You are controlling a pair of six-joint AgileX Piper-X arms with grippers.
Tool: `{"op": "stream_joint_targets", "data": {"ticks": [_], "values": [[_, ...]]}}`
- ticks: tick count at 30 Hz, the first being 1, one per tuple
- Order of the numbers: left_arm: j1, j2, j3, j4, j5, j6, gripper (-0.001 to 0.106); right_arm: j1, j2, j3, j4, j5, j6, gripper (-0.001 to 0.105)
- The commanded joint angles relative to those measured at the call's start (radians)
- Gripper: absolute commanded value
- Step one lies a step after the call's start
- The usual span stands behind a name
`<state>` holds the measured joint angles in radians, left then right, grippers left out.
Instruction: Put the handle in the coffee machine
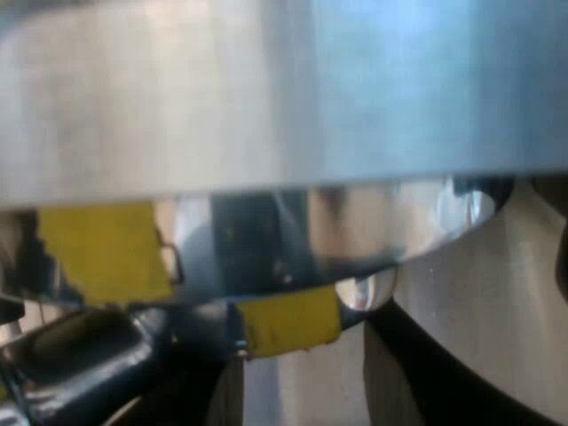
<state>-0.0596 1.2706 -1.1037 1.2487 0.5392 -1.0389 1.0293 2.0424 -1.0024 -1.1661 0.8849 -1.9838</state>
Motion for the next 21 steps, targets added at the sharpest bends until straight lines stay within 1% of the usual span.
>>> {"op": "stream_joint_targets", "data": {"ticks": [1, 3, 6, 7, 10, 12, 14, 19, 21], "values": [[-0.015, -0.006, 0.005, 0.010, 0.020, -0.024, 0.001, 0.010, -0.045, -0.031, -0.085, -0.034, 0.006, 0.036], [-0.015, -0.006, 0.007, 0.019, 0.020, -0.034, 0.001, 0.014, -0.045, -0.031, -0.077, -0.034, 0.006, 0.036], [-0.015, -0.013, 0.020, 0.021, 0.020, -0.036, 0.001, 0.027, -0.045, -0.024, -0.055, -0.001, 0.019, 0.036], [-0.015, -0.019, 0.031, 0.021, 0.020, -0.036, 0.001, 0.033, -0.051, -0.017, -0.042, 0.002, 0.028, 0.036], [-0.015, -0.035, 0.053, 0.018, 0.020, -0.036, 0.001, 0.039, -0.060, 0.000, -0.018, 0.003, 0.028, 0.036], [-0.015, -0.041, 0.058, 0.016, 0.022, -0.036, 0.001, 0.048, -0.071, 0.019, -0.016, 0.001, 0.028, 0.036], [-0.015, -0.053, 0.057, 0.006, 0.042, -0.041, 0.001, 0.062, -0.085, 0.050, -0.014, 0.001, 0.028, 0.036], [-0.015, -0.062, 0.057, 0.005, 0.043, -0.056, 0.001, 0.089, -0.120, 0.113, 0.005, 0.001, 0.028, 0.036], [-0.015, -0.062, 0.057, 0.005, 0.067, -0.062, 0.001, 0.102, -0.141, 0.142, 0.004, 0.005, 0.028, 0.036]]}}
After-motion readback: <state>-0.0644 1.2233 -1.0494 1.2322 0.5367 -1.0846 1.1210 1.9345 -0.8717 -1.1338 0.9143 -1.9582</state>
